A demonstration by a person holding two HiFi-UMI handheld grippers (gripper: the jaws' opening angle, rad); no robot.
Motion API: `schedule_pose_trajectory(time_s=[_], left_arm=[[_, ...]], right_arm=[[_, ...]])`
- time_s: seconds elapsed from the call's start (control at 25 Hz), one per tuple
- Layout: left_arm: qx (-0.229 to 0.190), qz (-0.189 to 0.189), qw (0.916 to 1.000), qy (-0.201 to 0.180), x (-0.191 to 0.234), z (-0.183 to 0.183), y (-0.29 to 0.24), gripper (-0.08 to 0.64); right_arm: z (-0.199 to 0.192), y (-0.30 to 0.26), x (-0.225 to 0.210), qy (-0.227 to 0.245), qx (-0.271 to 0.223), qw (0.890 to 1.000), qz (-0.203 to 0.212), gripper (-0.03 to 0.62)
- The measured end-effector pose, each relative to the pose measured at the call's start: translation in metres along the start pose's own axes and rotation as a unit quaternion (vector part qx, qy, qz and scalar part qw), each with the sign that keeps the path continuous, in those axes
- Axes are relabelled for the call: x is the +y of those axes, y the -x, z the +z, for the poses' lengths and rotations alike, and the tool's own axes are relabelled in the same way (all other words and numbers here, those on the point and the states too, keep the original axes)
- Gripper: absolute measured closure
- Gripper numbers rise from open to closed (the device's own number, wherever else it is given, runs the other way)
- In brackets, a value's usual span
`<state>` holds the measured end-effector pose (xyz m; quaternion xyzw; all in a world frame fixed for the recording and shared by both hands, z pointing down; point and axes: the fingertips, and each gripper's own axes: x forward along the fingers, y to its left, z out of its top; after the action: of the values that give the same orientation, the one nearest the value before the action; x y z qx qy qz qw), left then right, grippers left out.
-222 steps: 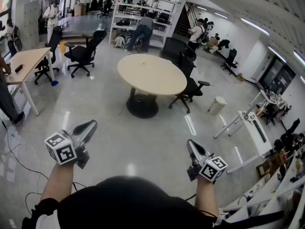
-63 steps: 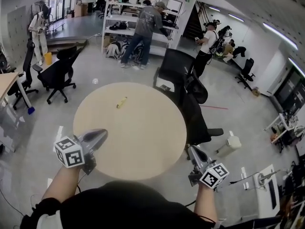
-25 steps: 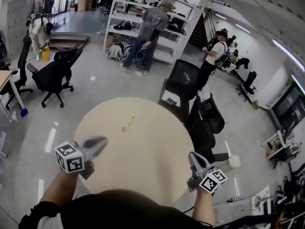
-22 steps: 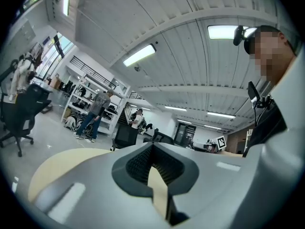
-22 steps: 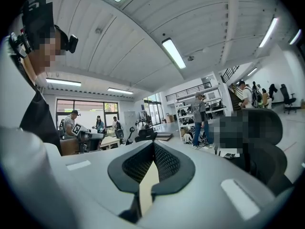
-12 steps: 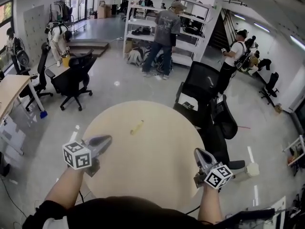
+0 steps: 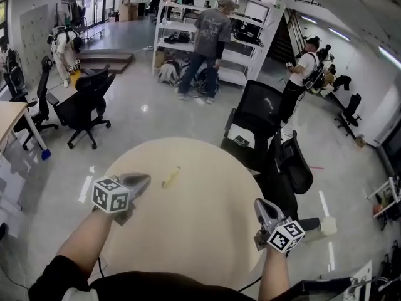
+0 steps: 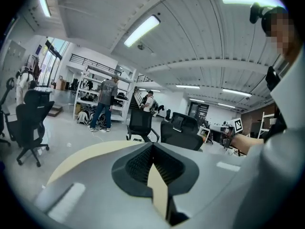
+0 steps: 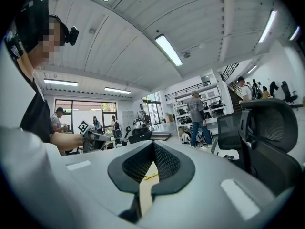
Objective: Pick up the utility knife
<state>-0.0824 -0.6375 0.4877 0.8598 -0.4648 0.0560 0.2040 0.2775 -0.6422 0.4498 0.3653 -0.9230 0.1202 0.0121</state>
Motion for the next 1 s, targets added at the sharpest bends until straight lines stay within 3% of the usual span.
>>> schedule_pose_trajectory(time_s=[0.28, 0.44, 0.64, 0.8, 0.92, 1.0], left_arm=[[0.069, 0.022, 0.9973, 0.012, 0.044, -0.056, -0.108, 0.565], [0.128, 0.035, 0.9912, 0.000, 0.078, -0.100, -0.169, 0.551], [0.218, 0.064, 0.9736, -0.019, 0.120, -0.160, -0.230, 0.422], [0.280, 0.083, 0.9556, -0.040, 0.146, -0.201, -0.266, 0.251], [0.311, 0.090, 0.9440, -0.065, 0.161, -0.226, -0.283, 0.205], [0.317, 0.090, 0.9415, -0.071, 0.167, -0.229, -0.291, 0.199]], right_arm=[[-0.021, -0.051, -0.067, -0.003, 0.010, 1.000, 0.011, 0.577], [-0.048, -0.093, -0.110, -0.004, 0.014, 1.000, 0.021, 0.577], [-0.088, -0.147, -0.161, -0.004, 0.023, 0.999, 0.030, 0.577], [-0.116, -0.187, -0.192, -0.005, 0.021, 0.999, 0.041, 0.577], [-0.139, -0.213, -0.205, -0.010, 0.017, 0.998, 0.052, 0.577], [-0.152, -0.227, -0.209, -0.012, 0.016, 0.998, 0.059, 0.577]])
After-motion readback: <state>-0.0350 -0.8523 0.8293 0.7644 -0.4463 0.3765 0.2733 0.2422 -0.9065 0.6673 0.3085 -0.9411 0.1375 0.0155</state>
